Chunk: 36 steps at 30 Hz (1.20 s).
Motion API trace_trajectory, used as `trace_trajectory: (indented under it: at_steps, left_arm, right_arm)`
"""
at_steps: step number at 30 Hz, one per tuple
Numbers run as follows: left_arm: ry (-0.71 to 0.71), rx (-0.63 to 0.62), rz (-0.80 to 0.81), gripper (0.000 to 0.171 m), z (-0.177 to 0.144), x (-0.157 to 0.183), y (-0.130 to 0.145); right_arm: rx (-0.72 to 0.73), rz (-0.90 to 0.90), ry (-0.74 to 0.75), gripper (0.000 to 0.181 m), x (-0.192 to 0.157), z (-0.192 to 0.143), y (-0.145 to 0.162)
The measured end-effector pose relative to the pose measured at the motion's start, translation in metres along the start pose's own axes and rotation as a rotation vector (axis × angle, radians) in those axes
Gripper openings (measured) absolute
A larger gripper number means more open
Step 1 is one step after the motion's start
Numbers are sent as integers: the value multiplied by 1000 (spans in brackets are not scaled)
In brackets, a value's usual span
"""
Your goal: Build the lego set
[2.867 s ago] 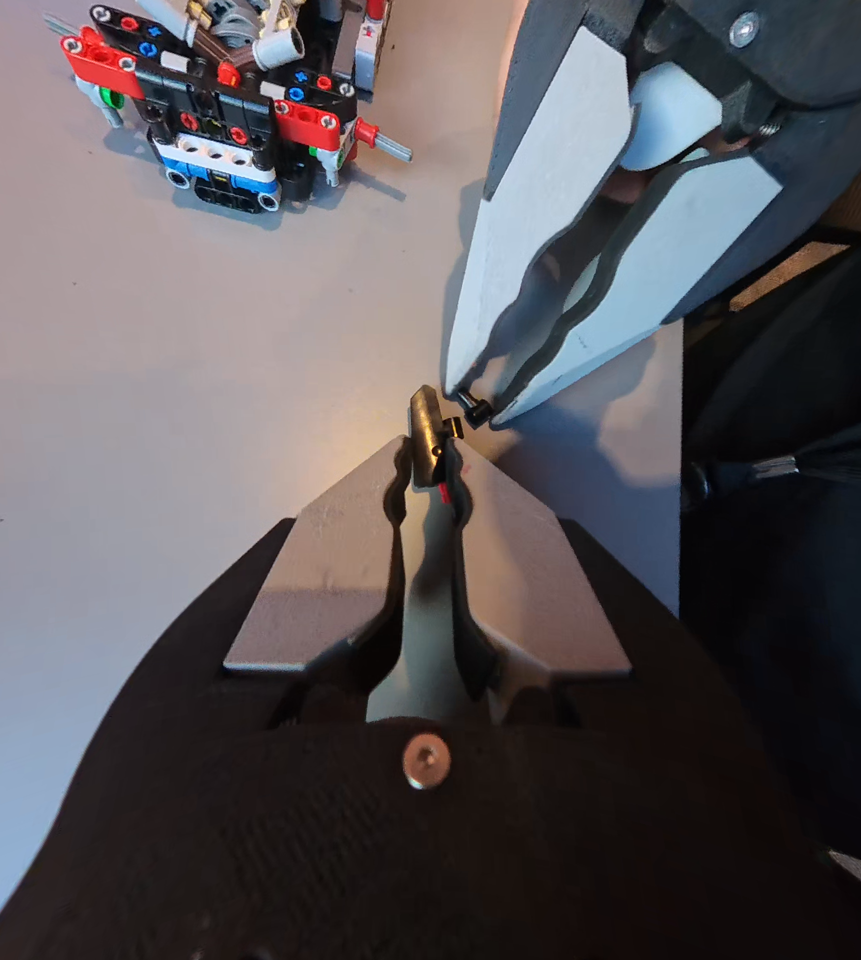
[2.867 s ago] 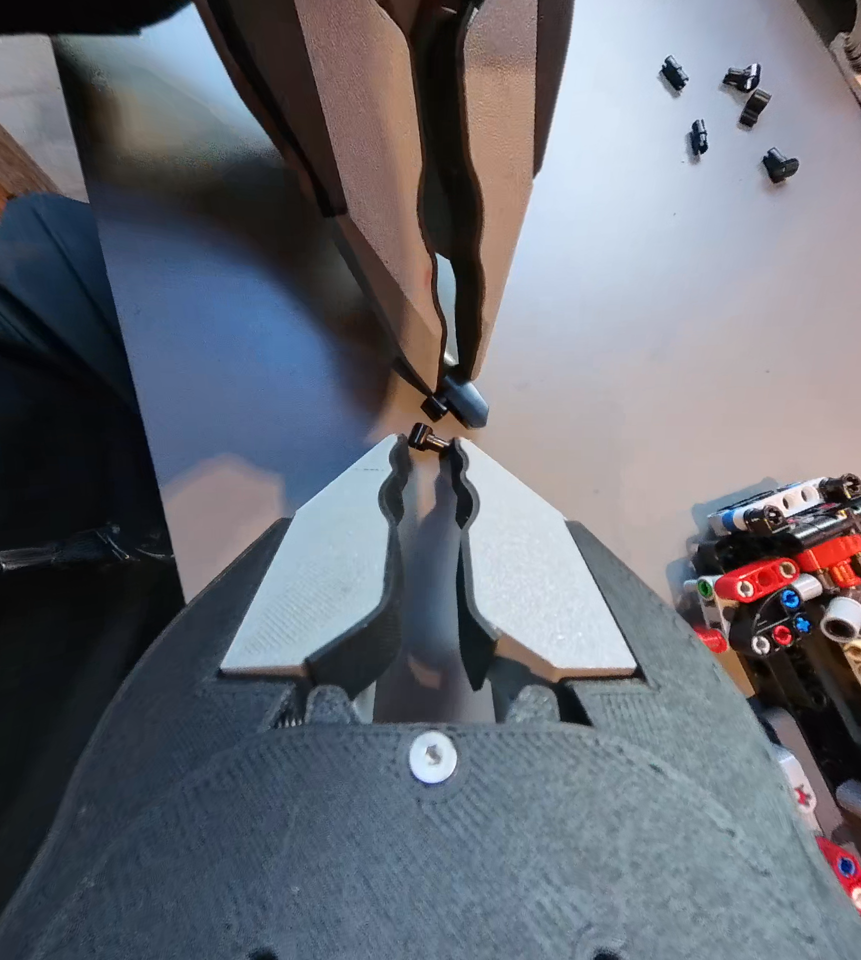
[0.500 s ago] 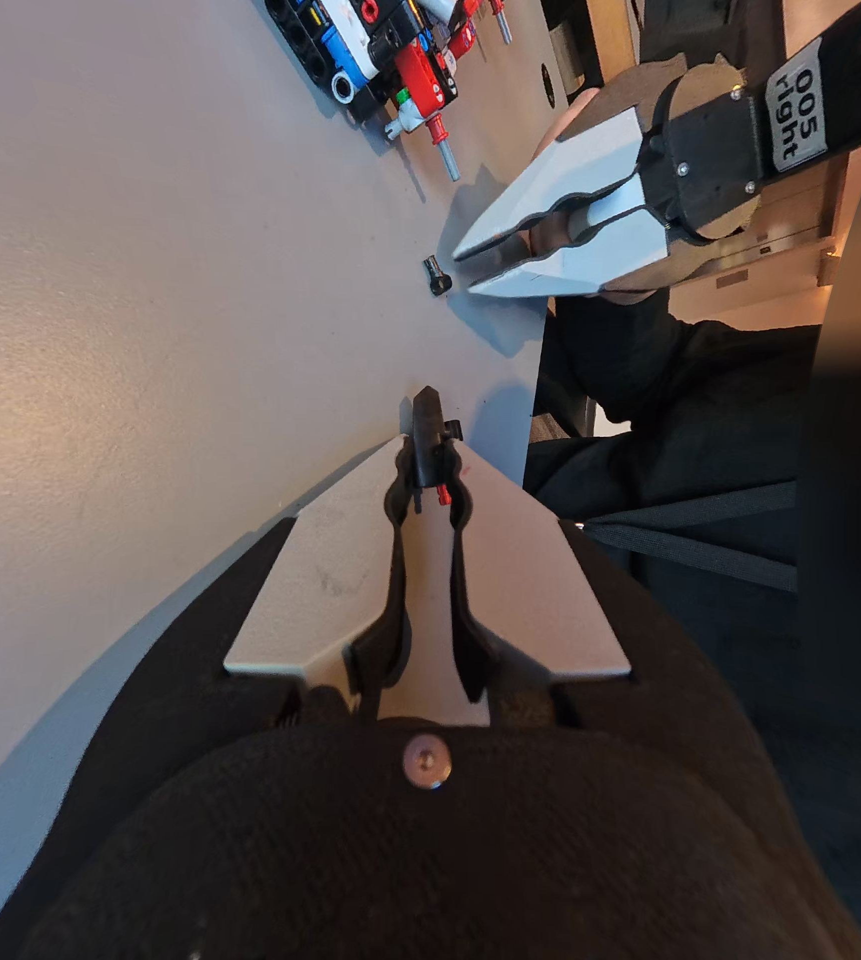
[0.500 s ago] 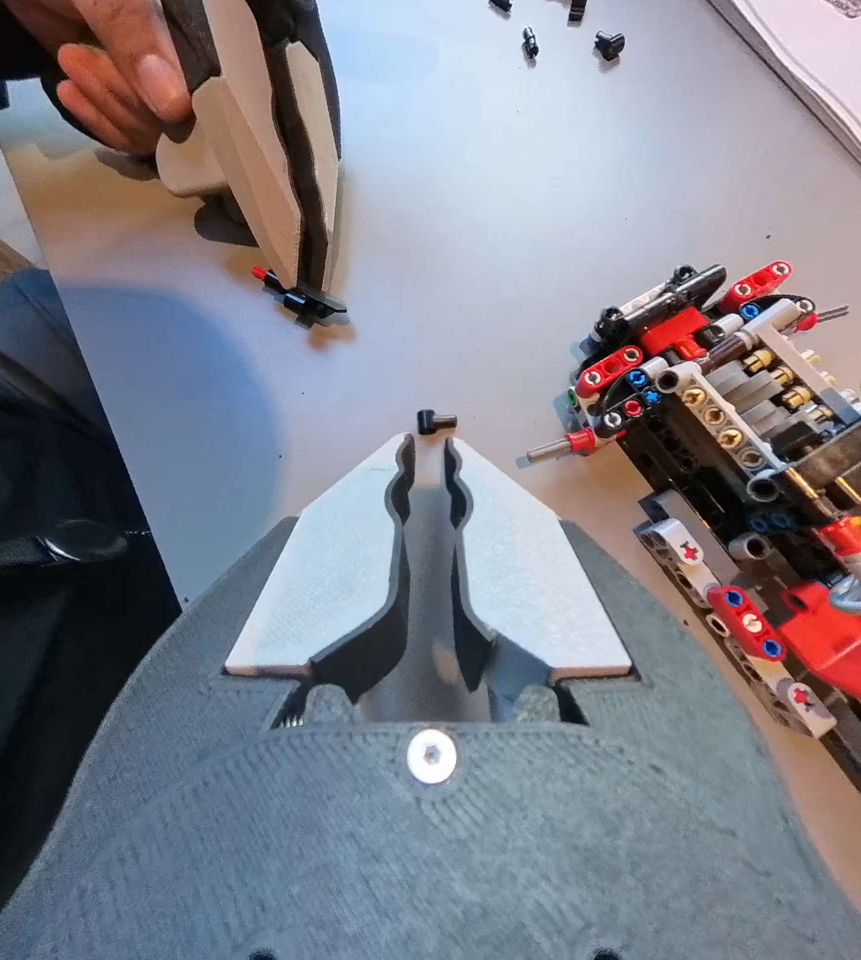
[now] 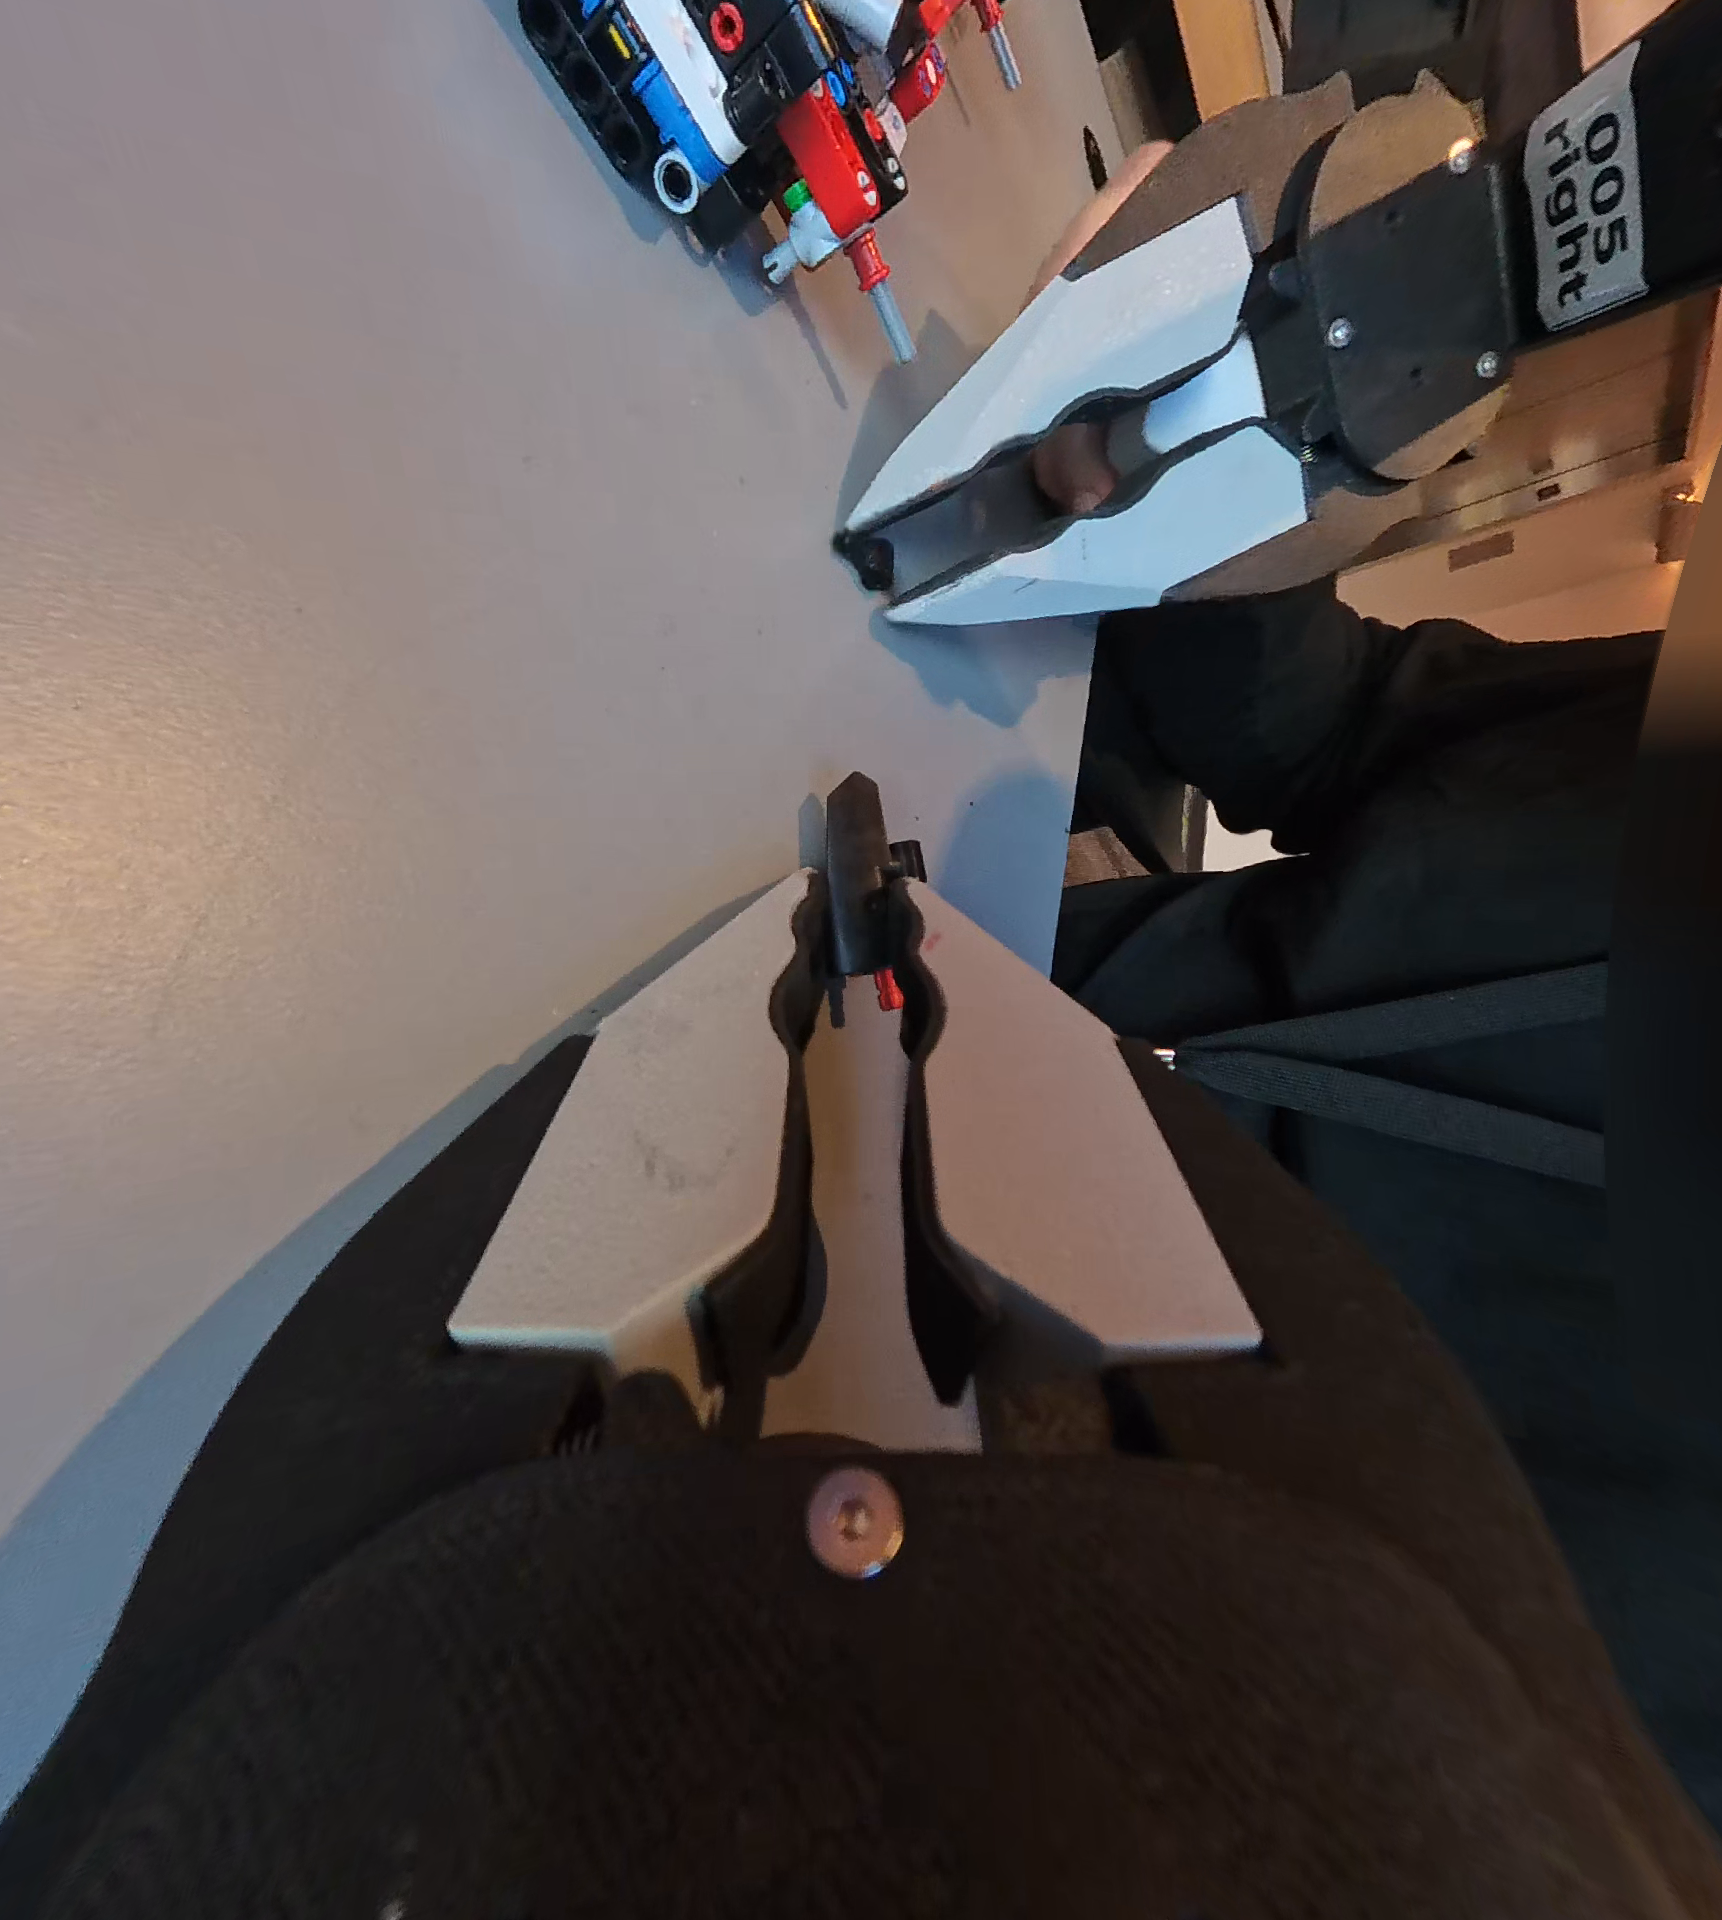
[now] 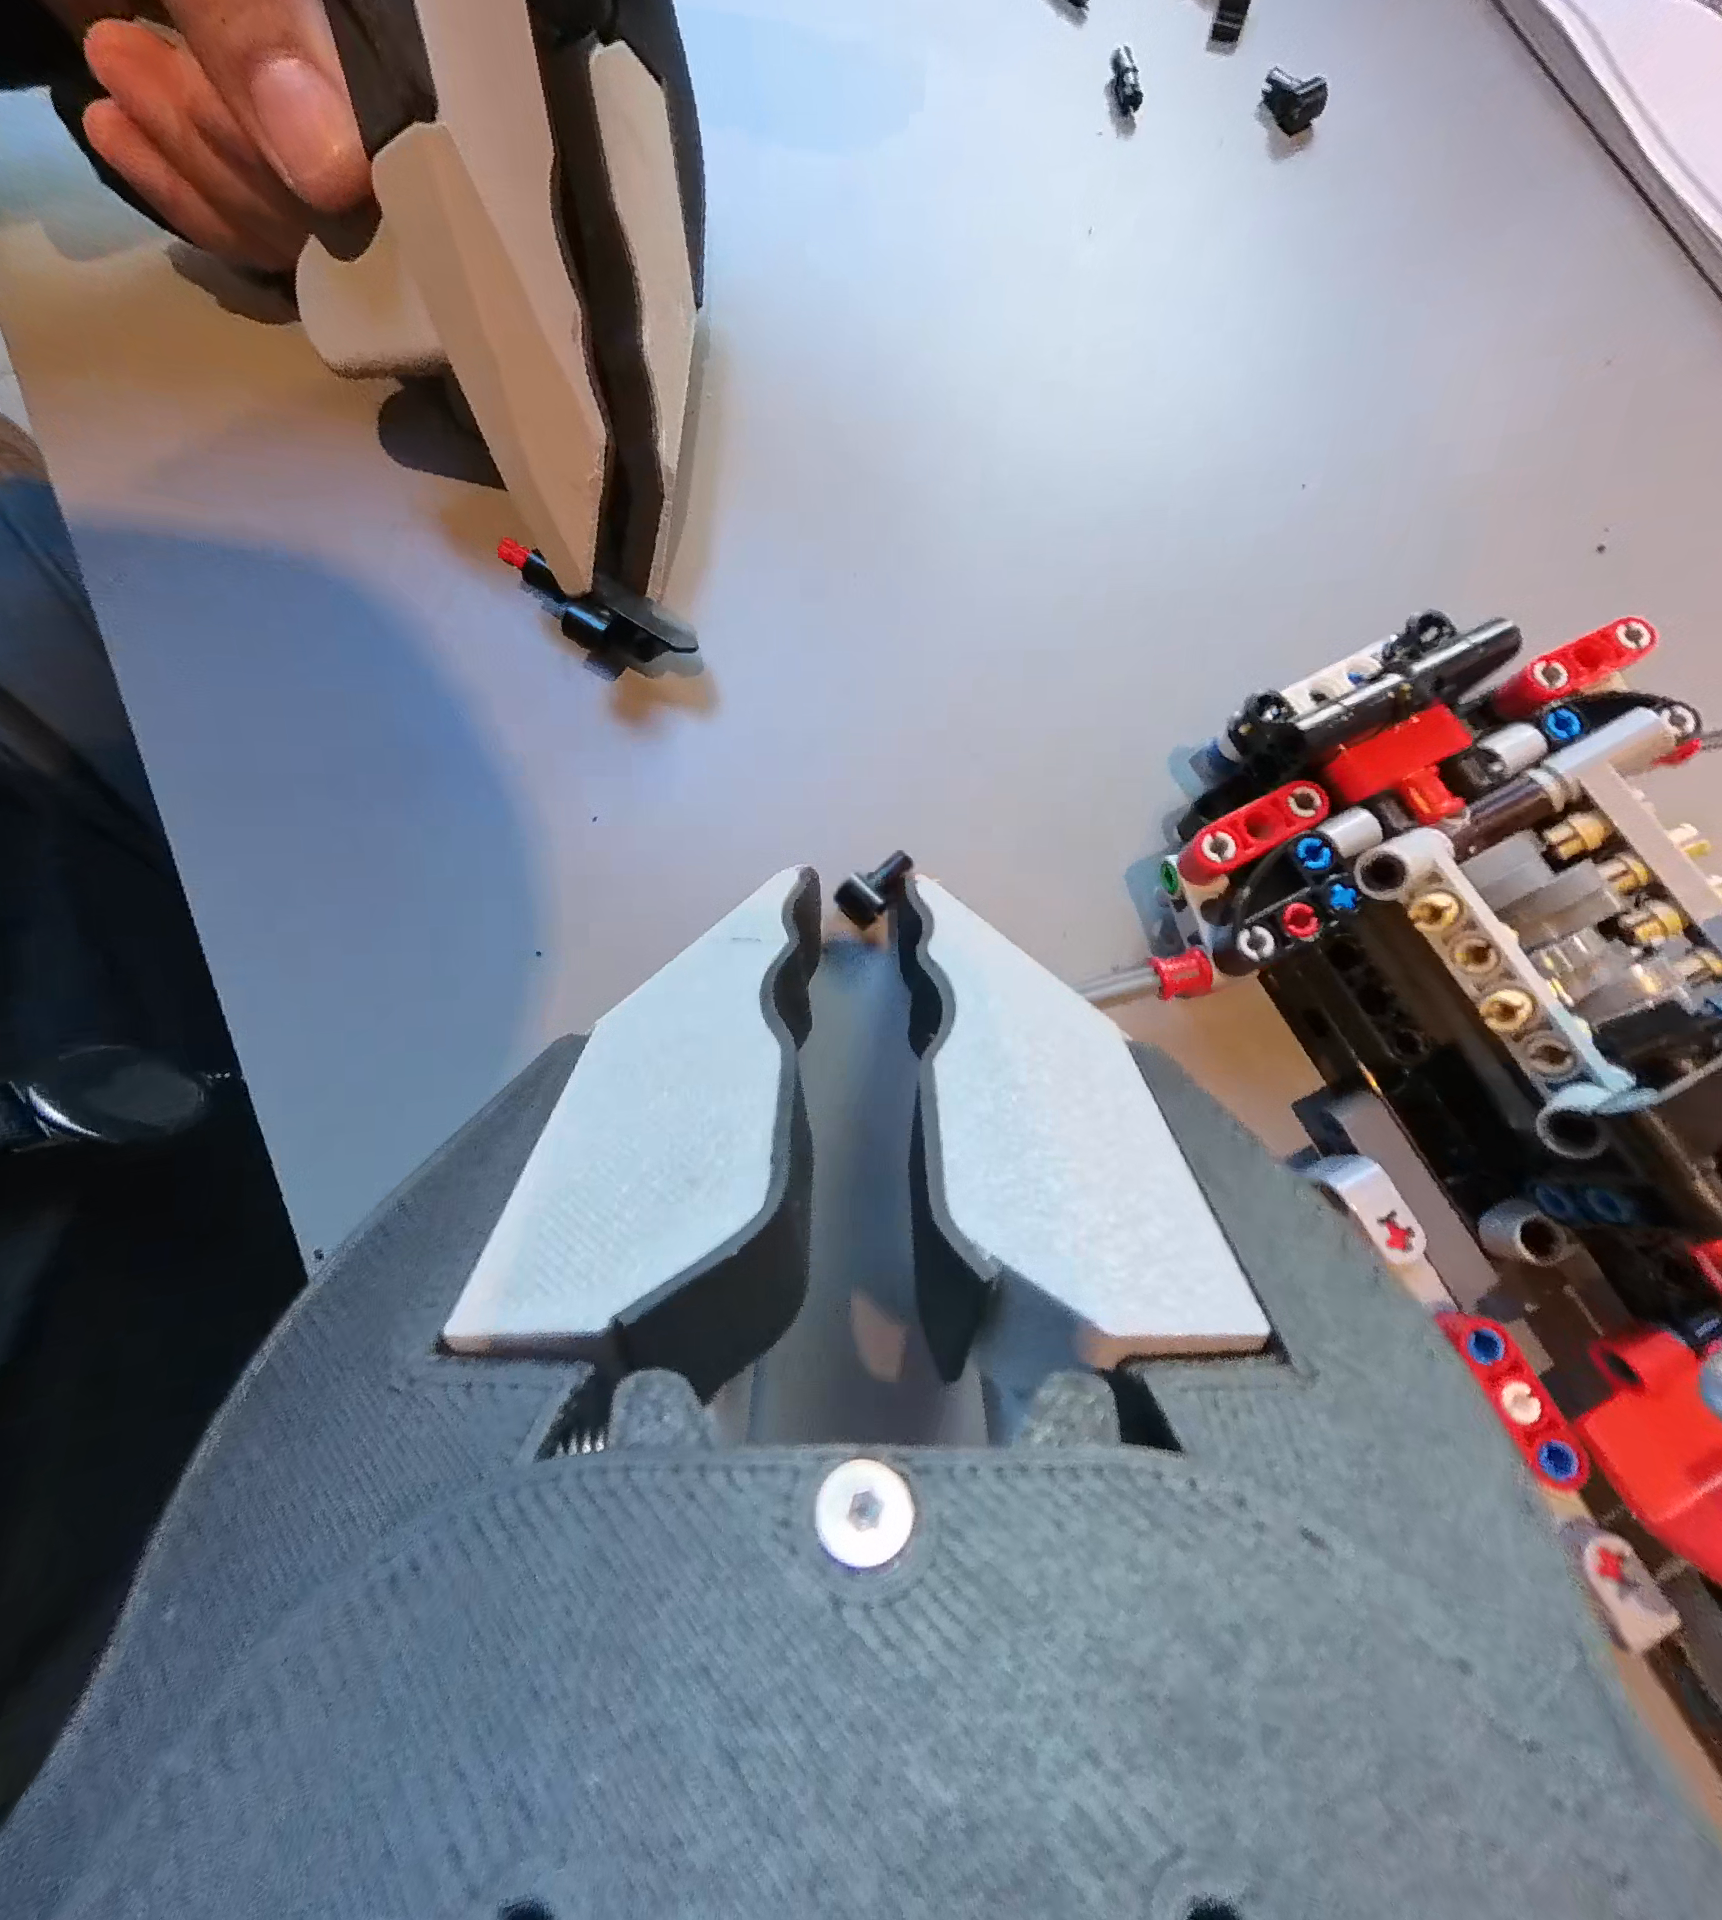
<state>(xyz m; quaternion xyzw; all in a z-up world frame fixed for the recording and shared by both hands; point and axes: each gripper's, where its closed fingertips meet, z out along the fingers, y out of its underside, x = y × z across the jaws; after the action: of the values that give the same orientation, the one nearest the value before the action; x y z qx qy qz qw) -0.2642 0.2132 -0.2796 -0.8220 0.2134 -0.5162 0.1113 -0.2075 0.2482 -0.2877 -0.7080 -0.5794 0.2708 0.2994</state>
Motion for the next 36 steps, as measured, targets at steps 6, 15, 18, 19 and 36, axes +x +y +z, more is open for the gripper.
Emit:
trace_trajectory:
  at_steps: [6, 15, 18, 19, 36]
  left_arm:
    - [-69, 45, 40, 8, 0, -3, -4]
    - [-407, 129, 298, 9, 0, -13, -14]
    - [-441, 117, 371, 16, 5, -9, -13]
    - [-449, 113, 388, 20, 6, -7, -12]
    - [-696, -9, 1076, 16, 27, 28, -18]
  right_arm:
    - [5, -119, 40, 8, -2, 0, -6]
    - [-9, -73, 1, 5, -3, 3, -1]
    - [-9, -40, -39, 5, -4, 2, -1]
    - [-7, -20, -55, 5, -5, 2, -1]
    - [49, 455, -615, 4, -39, -16, -27]
